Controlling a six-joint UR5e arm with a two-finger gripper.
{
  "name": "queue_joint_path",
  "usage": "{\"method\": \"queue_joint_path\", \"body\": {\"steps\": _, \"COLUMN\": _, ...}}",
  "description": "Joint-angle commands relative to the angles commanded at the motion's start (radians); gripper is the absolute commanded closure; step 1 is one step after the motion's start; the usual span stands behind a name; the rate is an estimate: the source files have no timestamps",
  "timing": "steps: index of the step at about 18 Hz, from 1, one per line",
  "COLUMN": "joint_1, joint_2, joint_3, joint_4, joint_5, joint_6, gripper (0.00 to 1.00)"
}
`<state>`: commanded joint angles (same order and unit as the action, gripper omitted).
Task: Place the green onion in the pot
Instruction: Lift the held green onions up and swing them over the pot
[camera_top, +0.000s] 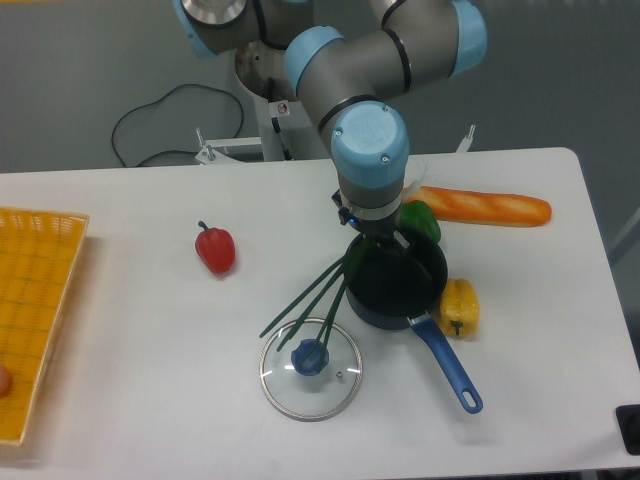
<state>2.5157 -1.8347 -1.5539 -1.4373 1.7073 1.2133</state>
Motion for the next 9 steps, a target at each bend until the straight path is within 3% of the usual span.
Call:
{"method": "queue_joint_path", "body": {"steps": 5, "joint_1": 0.003, "joint_2": 0.015, "joint_3": -0.015, "joint_4": -0.005, "joint_5": 0.011, "joint_6": 0.005, "gripper": 0.82}}
{"method": "queue_joint_path", "body": {"steps": 9, "joint_1": 0.011, "joint_2": 0.023, "joint_3": -0.015, "joint_4": -0.060, "joint_5": 0.075, "joint_6": 0.005, "gripper": 0.82}}
